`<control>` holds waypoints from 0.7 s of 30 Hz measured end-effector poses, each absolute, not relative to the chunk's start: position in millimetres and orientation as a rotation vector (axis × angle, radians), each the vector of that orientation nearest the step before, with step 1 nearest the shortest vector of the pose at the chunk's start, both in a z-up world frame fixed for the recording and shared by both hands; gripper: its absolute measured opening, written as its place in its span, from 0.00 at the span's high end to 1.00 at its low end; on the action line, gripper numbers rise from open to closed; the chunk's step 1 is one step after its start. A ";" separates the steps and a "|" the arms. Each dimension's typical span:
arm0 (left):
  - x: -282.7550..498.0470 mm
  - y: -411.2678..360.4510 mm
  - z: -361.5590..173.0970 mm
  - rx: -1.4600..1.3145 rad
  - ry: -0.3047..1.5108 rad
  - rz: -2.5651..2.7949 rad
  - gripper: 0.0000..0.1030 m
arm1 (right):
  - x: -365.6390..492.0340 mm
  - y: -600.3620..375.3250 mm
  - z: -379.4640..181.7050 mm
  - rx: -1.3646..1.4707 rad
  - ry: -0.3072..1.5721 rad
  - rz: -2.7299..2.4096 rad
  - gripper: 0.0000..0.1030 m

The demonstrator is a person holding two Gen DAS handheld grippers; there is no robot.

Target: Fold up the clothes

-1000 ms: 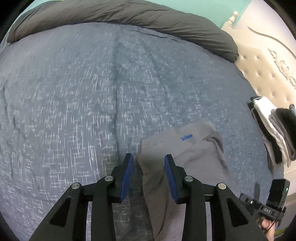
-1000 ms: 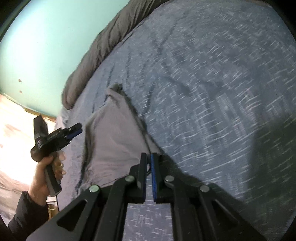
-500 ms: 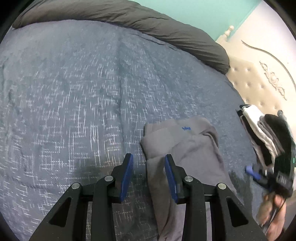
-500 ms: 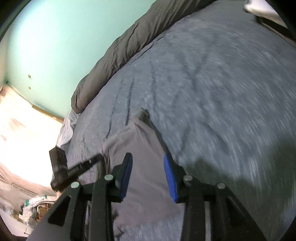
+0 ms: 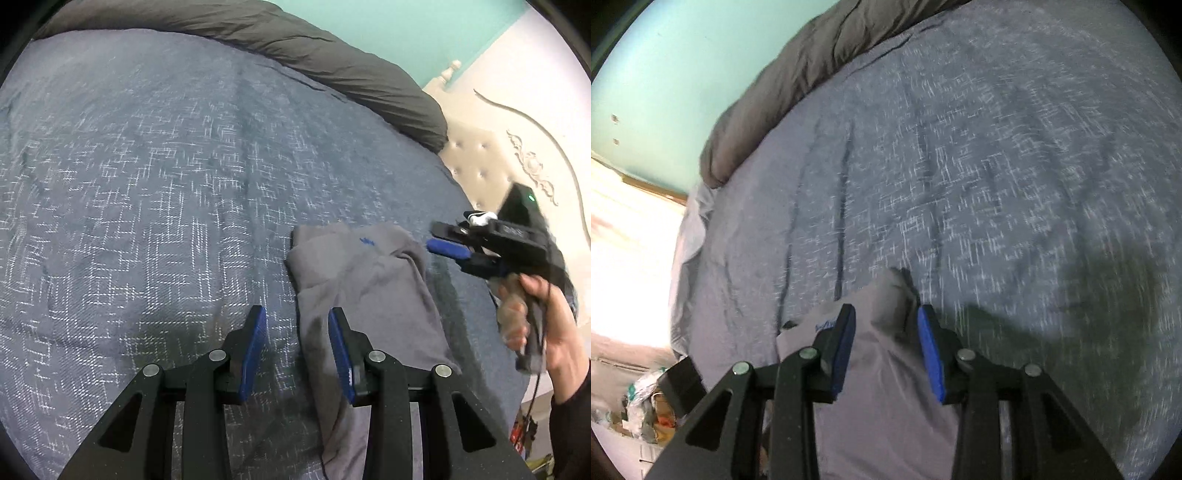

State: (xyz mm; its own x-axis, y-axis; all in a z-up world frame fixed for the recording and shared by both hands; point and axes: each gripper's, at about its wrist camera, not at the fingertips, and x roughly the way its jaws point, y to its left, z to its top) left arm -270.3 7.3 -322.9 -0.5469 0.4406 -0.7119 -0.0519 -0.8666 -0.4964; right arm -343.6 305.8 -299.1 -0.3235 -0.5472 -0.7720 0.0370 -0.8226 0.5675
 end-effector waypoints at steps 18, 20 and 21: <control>-264.9 -3.5 -318.0 -1.295 -0.625 2.471 0.63 | -354.1 262.4 -292.4 1.498 -0.291 -2.253 0.96; -264.4 -3.6 -318.4 -1.296 -0.627 2.470 0.63 | -353.7 256.9 -284.8 1.441 -0.230 -2.258 0.96; -264.1 -3.3 -318.6 -1.295 -0.626 2.469 0.63 | -355.3 254.1 -283.8 1.431 -0.199 -2.257 0.96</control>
